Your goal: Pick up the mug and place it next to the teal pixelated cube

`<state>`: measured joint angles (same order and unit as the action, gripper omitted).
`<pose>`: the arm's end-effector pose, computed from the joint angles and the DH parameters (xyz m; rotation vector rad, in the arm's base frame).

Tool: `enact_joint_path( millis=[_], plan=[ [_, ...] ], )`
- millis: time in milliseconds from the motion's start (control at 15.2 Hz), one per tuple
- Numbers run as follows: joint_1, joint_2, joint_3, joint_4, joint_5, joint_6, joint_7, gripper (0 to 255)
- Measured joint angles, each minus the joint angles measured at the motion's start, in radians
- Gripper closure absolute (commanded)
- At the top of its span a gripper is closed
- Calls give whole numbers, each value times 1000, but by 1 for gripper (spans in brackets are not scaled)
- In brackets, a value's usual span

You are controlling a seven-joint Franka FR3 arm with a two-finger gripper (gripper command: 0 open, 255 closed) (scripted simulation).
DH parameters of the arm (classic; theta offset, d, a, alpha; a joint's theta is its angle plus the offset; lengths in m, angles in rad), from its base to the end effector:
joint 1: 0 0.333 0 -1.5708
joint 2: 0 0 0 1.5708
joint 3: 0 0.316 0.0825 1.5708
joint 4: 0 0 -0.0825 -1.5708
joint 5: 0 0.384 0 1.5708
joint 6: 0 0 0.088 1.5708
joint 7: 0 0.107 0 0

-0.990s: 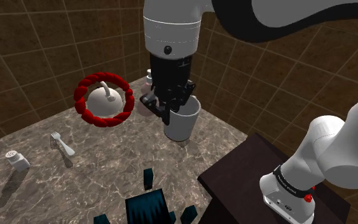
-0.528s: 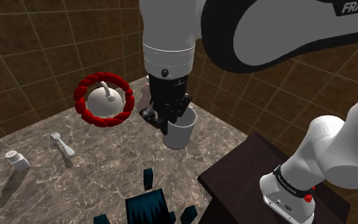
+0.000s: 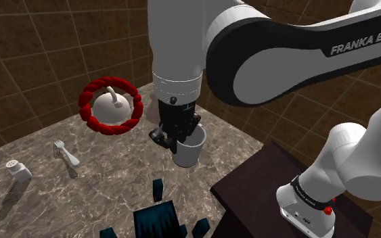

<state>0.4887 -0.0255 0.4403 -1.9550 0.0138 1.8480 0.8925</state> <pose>0.3226 0.4359 0.4783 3.0752 0.0486 -0.0819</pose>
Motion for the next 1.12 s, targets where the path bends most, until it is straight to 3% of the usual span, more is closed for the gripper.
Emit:
enact_joint_path(
  millis=[1122],
  plan=[
    [5, 75, 4, -154, -34, 221, 25, 255]
  ],
)
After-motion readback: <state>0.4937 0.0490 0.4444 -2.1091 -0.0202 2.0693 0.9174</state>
